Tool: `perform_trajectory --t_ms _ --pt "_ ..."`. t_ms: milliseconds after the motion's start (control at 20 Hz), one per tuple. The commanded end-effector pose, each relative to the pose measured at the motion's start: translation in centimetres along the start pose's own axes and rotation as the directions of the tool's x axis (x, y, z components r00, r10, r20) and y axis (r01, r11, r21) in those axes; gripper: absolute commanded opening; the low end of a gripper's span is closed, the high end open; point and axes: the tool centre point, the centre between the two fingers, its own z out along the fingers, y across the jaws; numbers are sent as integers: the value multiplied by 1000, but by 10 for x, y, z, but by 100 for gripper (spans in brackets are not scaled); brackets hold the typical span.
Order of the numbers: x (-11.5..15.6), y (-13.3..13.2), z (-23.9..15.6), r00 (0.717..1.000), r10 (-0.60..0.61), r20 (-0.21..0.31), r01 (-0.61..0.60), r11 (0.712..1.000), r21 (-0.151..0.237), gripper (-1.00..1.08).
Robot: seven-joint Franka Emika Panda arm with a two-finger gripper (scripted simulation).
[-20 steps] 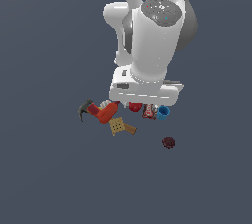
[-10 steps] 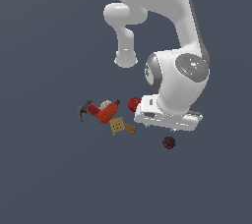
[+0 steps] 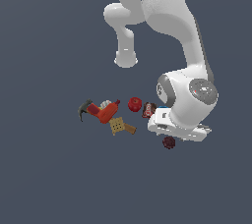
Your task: Pick up a designated object from a clutter of objects.
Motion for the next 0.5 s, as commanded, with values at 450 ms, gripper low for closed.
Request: perform_trajectory --t_ms 450 --pt "-3 -12 18 1000 15 1 -15 1000 4 100"
